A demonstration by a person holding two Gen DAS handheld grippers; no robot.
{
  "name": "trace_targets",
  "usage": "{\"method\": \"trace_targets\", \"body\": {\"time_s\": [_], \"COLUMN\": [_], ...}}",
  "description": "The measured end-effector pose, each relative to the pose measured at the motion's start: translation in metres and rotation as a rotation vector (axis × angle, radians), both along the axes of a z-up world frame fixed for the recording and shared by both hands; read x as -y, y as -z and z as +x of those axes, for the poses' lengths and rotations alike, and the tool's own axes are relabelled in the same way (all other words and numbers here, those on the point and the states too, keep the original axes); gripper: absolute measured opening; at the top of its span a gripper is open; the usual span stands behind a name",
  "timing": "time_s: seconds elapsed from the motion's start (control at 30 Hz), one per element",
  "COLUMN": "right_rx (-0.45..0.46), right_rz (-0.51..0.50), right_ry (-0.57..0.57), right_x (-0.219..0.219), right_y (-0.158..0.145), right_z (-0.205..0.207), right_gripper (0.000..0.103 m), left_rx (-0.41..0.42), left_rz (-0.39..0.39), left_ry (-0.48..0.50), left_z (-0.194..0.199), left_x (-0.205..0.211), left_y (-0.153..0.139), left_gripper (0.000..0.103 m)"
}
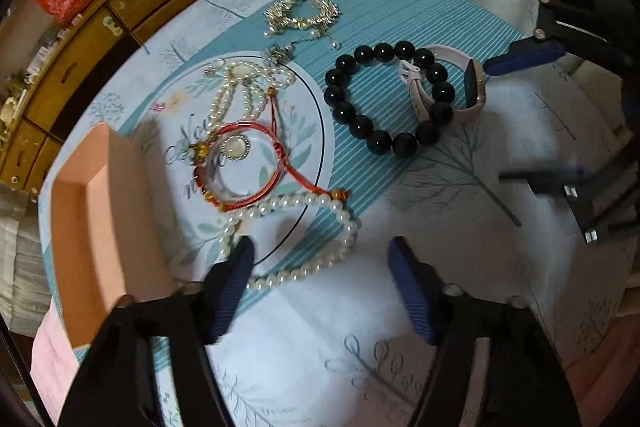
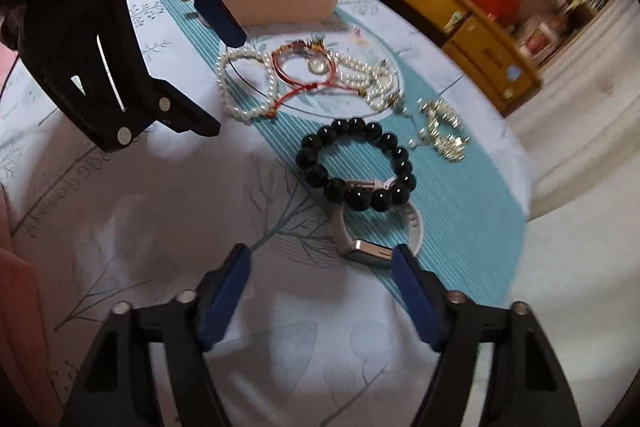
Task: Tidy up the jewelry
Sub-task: 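Move both tools forward over the jewelry beside the plate, then grasp the pearl necklace with the left tool while the right tool grasps the white watch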
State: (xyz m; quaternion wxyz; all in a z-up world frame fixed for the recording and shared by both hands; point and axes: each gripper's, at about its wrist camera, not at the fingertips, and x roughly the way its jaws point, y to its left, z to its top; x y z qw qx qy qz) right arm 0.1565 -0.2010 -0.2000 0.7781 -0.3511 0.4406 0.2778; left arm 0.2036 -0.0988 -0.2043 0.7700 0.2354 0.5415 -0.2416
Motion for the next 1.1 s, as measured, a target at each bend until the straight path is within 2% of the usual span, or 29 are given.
{"method": "trace_targets", "body": {"time_s": [0.13,0.2,0.27,0.33,0.43,0.53,0.7,0.9,1.0,1.1], "right_rx": [-0.014,-0.035,-0.089,-0.153,-0.27,-0.356,-0.528,-0.702,-0.731,-0.776], "right_rz": [0.016,0.023,0.035,0.055,0.117,0.188,0.363,0.667,0.762,0.899], "right_ry": [-0.052,-0.07,-0.085,-0.072,-0.019,0.047,0.234,0.444,0.502,0.579], "right_x": [0.003,0.003,0.003,0.006,0.011,0.018,0.035,0.054,0.052,0.052], "right_y": [0.004,0.006,0.007,0.008,0.01,0.009,0.007,0.004,0.0,-0.007], "right_z": [0.01,0.015,0.022,0.029,0.039,0.04,0.036,0.012,0.011,0.007], "right_gripper": [0.06,0.056,0.048,0.028,0.014,0.011,0.005,0.003,0.003,0.003], "left_rx": [-0.045,-0.091,-0.128,-0.143,-0.183,-0.242,-0.283,-0.283,-0.282,-0.274], "left_rz": [-0.011,-0.046,-0.065,-0.062,-0.081,-0.133,-0.193,-0.265,-0.307,-0.362], "left_ry": [0.028,0.034,0.033,0.055,0.013,-0.073,-0.171,-0.173,-0.185,-0.214], "left_z": [0.008,0.011,0.013,0.015,0.025,0.038,0.043,0.03,0.017,0.021], "left_x": [0.004,0.003,0.004,0.007,0.007,0.001,-0.004,-0.001,-0.007,-0.017], "left_y": [0.007,0.008,0.008,0.009,0.011,0.012,0.012,-0.006,-0.023,-0.043], "left_gripper": [0.046,0.024,0.02,0.015,0.006,0.005,0.005,0.005,0.005,0.005]}}
